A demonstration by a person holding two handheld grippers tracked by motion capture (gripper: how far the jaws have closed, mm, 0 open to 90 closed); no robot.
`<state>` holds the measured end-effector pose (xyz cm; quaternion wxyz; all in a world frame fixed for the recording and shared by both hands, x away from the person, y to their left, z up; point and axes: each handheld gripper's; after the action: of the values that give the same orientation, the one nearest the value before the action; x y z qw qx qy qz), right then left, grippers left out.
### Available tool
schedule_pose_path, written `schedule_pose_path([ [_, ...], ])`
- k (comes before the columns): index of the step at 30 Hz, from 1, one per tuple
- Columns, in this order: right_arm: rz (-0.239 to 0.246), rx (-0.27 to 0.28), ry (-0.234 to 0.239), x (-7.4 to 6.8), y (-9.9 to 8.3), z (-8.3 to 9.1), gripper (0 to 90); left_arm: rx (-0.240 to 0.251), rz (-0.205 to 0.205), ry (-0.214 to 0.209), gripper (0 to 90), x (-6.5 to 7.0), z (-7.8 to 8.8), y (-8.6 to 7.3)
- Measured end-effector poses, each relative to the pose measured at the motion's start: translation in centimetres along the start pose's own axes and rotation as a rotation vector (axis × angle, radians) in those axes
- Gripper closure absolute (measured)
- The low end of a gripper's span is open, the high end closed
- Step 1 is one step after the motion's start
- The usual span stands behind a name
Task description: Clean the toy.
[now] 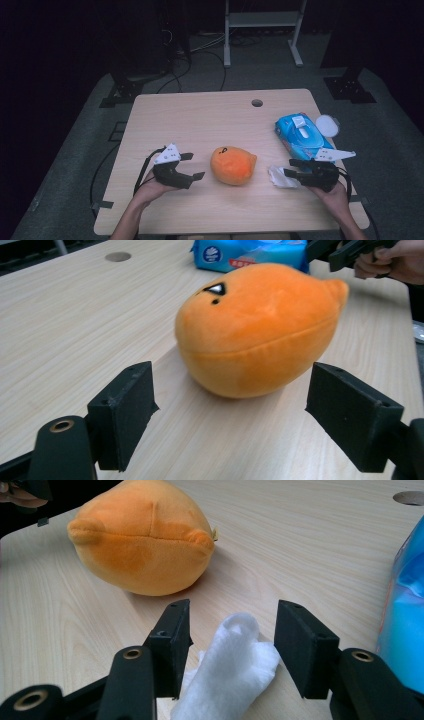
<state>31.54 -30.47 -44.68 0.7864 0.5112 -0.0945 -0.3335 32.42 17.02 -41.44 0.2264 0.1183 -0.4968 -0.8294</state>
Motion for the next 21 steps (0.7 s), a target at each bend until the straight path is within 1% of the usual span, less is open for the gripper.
schedule_pose_path([
  [1,-0.003,-0.002,0.001,0.0,0.0,-0.1,47.0,-0.002,0.009,0.011,18.5,-0.3,0.1,-0.3],
  [6,0.004,-0.005,0.003,-0.1,0.1,-0.3,46.8,-0.002,0.018,0.028,18.4,-0.6,0.5,-0.8],
  [7,0.007,-0.005,0.005,-0.1,0.2,-0.3,46.7,0.001,0.023,0.038,18.4,-0.8,0.6,-1.1],
  [9,0.007,-0.005,0.007,-0.1,0.2,-0.4,46.7,0.000,0.027,0.042,18.4,-0.8,0.7,-1.2],
  [14,0.008,-0.008,0.009,-0.1,0.3,-0.5,46.0,-0.007,0.031,0.073,18.2,-1.2,1.1,-1.8],
  [21,0.017,-0.012,0.017,-0.1,0.6,-0.9,45.8,-0.011,0.052,0.102,18.1,-1.5,1.7,-2.6],
])
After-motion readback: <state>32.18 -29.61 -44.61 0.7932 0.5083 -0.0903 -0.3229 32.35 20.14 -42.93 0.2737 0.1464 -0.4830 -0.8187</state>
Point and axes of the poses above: each handheld gripper's, and its own axes: z roughly backward along the jaws, y roughly out of its top, x roughly to its right, and after that the axes turned 1 degree about -z, right-handed
